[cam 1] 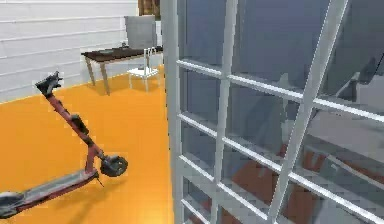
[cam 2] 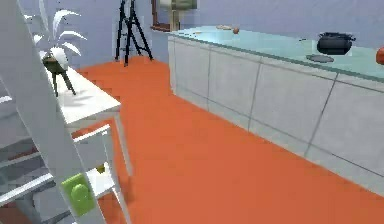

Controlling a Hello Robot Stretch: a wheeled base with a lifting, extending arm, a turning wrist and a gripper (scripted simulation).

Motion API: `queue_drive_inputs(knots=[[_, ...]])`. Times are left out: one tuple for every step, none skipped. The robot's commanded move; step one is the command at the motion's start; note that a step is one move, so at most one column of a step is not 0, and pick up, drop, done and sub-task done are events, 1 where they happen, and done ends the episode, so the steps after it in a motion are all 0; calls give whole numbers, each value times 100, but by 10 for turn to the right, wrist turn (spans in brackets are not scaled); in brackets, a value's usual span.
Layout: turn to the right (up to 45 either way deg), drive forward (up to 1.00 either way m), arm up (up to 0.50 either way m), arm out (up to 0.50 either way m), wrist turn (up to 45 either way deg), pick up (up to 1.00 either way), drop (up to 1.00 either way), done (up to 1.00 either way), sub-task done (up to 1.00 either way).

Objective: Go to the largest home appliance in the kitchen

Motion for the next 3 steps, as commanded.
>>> queue_drive_inputs(knots=[[450,0,0,0,0,0,0,0,0],[450,0,0,0,0,0,0,0,0],[300,0,0,0,0,0,0,0,0]])
